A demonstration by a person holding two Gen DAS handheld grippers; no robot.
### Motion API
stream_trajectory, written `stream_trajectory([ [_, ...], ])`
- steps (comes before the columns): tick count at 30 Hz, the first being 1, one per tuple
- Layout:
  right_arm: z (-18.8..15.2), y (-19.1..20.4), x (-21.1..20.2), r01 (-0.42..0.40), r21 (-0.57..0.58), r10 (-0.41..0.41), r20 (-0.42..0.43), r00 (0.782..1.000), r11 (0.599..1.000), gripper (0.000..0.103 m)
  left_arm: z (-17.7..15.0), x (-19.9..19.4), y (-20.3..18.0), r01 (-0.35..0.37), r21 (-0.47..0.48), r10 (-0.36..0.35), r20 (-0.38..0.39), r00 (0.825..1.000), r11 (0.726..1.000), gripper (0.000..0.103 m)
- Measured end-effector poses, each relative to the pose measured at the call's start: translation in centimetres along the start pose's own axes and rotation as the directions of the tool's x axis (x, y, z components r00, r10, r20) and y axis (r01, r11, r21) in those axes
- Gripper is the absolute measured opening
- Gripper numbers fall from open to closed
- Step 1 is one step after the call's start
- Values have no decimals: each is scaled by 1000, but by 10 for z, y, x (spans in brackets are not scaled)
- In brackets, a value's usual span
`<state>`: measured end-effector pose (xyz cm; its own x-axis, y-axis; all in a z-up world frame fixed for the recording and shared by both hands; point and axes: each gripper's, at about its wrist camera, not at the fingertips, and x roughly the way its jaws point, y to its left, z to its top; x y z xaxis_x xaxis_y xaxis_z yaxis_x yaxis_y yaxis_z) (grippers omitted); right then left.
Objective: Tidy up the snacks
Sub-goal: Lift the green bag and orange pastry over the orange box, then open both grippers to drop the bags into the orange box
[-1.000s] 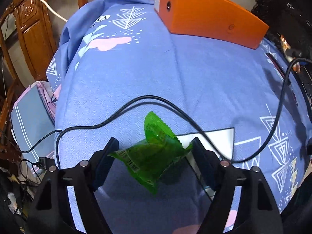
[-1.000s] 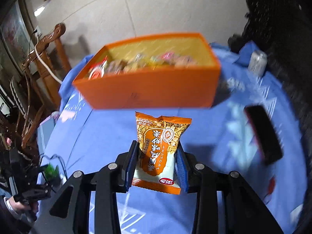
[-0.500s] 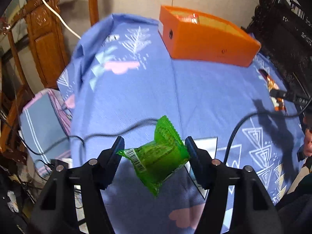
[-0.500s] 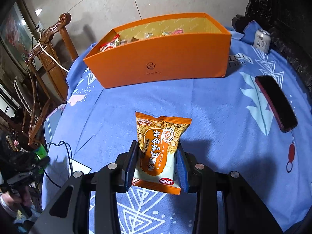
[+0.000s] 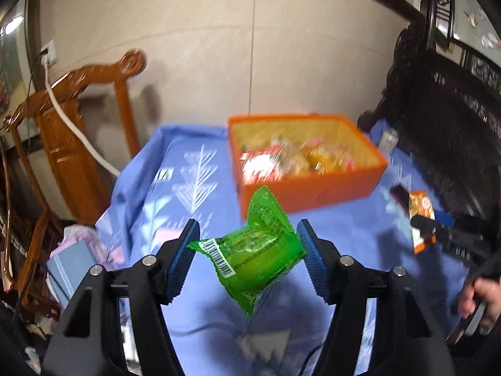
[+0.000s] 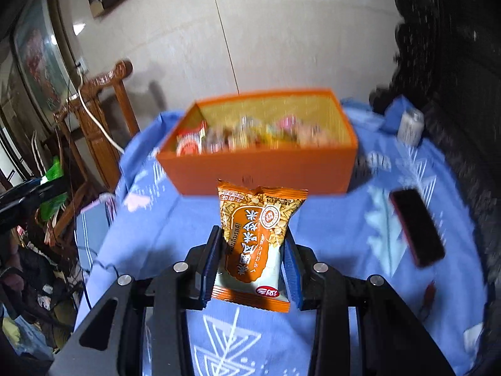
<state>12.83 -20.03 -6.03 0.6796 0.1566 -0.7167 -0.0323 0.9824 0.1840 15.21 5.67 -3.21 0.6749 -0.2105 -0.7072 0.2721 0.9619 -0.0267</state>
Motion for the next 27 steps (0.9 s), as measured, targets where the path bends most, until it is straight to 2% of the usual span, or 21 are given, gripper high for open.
stream_trajectory([
  [7,60,-9,-9,9,7,-9,87,996,1000,38,74,35,-29,-6,-36,6,2,1000,999,63],
  [13,109,-13,11,17,2,-17,118,993,1000,38,127,78,-47,-30,-26,30,-2,1000,999,63],
  [19,142,-23,46,24,30,-27,103,994,999,38,160,124,-49,-58,-37,57,-24,998,998,63],
  [27,164,-32,110,45,39,-46,24,999,998,39,168,182,-43,-96,-50,91,-81,992,994,63],
])
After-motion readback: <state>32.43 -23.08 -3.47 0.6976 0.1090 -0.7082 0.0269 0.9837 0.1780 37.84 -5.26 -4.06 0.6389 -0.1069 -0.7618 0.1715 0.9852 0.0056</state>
